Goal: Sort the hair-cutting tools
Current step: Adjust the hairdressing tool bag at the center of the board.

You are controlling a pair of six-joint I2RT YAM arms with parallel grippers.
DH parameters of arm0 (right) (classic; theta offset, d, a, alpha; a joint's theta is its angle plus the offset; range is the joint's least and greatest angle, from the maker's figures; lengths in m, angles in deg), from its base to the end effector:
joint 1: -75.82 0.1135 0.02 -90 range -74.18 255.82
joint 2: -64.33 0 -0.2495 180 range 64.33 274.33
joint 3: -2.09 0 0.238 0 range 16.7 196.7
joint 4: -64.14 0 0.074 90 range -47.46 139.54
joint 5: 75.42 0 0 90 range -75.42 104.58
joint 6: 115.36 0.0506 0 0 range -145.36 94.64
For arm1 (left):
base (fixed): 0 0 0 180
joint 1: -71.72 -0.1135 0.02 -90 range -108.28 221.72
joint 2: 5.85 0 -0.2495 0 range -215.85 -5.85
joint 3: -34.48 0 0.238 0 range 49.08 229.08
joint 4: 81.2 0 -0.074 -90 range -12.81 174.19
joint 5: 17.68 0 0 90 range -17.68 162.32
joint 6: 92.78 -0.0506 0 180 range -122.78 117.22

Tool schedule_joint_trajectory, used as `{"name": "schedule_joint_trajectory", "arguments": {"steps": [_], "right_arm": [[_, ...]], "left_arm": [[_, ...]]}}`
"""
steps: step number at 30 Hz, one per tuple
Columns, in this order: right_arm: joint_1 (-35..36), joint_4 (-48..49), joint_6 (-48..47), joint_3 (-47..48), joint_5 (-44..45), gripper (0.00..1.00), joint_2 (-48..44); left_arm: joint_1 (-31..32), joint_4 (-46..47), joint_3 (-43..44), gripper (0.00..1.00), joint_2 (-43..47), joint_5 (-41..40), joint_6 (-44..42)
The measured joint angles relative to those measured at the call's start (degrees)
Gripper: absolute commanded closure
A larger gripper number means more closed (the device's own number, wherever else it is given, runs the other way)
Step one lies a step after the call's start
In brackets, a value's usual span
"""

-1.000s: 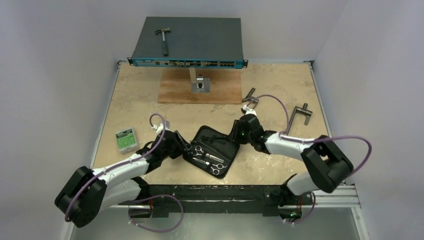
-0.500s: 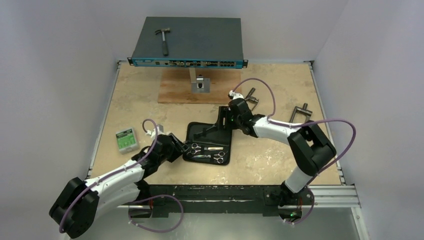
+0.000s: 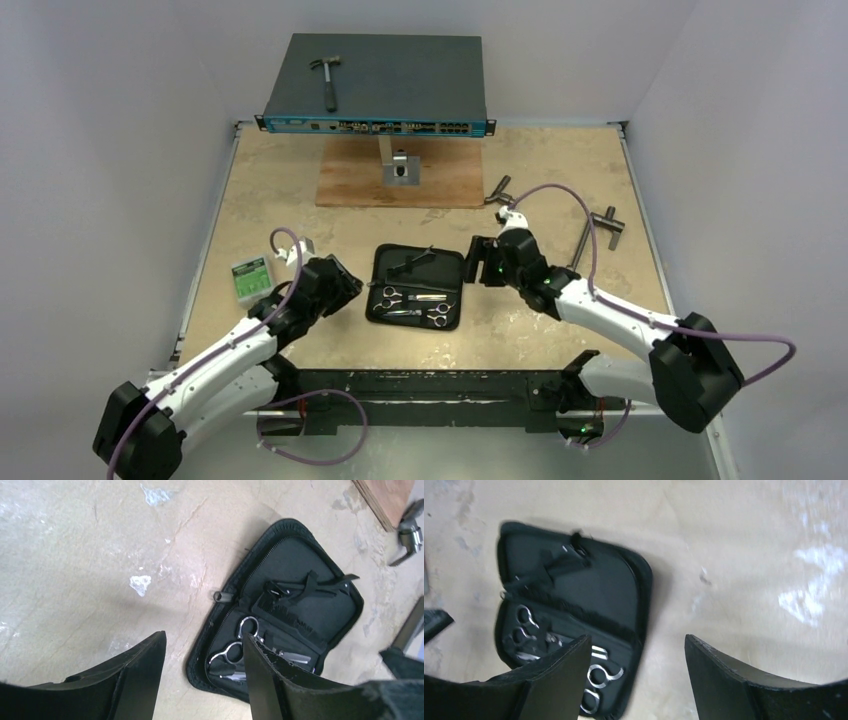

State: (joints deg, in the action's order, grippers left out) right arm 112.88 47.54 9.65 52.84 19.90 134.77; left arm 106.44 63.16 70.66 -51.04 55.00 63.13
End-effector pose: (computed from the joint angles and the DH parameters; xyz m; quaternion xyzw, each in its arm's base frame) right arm 0.2110 0.1534 0.1948 0.0050 0.8914 0.2320 0.3893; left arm 0.1452 -0.0823 0.1673 -0.3011 0.8630 -0.2046 0.3503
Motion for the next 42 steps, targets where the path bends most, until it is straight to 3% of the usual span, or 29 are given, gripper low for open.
{"name": "schedule_joint_trajectory", "arguments": {"steps": [9, 22, 35, 39, 42], "right_arm": [[0.00, 6.27, 6.14, -13.99, -2.08, 0.34, -7.61], [0.00, 13.73, 11.17, -15.93, -5.29, 0.32, -5.92], [0.00, 9.16, 11.91, -15.91, -2.19, 0.31, -12.15], [0.00, 7.10, 11.89, -15.52, -0.13, 0.31, -13.16], [-0.09, 5.86, 11.87, -15.17, 1.09, 0.31, -13.25]], "left_arm": [[-1.97, 2.25, 1.77, 0.44, -10.80, 0.96, -2.08], [-1.57, 16.06, -3.13, 0.49, -14.75, 9.44, -2.56], [14.78, 23.23, -3.61, 0.50, -18.47, 10.51, -1.38], [16.74, 19.39, -2.45, 0.48, -17.31, 10.10, -1.44], [16.74, 12.50, -1.90, 0.45, -10.38, 6.40, -1.64]]}}
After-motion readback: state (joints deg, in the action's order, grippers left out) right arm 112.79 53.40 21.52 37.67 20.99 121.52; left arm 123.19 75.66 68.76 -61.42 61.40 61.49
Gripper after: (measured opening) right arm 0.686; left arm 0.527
